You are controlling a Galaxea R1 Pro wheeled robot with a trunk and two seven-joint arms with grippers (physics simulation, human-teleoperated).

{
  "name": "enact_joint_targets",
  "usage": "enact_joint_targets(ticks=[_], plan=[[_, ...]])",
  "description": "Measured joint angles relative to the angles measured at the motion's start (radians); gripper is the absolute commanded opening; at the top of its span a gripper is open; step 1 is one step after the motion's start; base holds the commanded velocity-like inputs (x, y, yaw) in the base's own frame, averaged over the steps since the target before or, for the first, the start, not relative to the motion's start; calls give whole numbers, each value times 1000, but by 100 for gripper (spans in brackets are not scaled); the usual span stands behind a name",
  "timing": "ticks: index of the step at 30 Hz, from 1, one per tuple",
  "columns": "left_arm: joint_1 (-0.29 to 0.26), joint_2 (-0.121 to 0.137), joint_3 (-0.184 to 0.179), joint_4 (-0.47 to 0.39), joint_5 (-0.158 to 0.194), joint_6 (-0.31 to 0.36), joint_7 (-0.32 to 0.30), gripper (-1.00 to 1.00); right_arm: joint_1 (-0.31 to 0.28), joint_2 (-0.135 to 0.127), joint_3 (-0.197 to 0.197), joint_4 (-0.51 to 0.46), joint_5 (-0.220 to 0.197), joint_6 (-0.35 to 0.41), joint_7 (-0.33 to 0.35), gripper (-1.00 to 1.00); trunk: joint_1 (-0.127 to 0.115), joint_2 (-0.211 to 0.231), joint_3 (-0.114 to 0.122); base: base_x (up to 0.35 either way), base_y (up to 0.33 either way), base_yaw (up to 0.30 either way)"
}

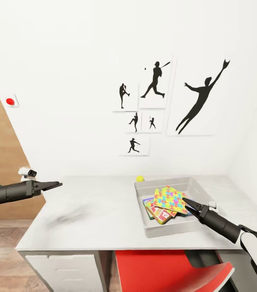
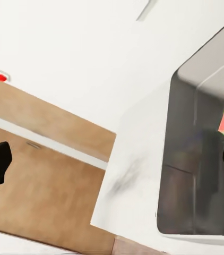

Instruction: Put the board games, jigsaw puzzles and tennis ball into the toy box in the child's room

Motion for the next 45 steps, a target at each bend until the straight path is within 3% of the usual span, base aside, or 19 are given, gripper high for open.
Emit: enact_joint_targets(ticks=[26, 45], plan=[[0, 1, 0, 0, -1, 0, 0, 100, 0, -2, -1, 10, -1, 0, 0, 100, 0, 0, 5, -43, 167, 5], [0, 1, 0, 0, 0, 0, 0, 100, 0, -2, -1, 11, -1, 0, 0, 100, 0, 0, 9, 116, 168, -33]])
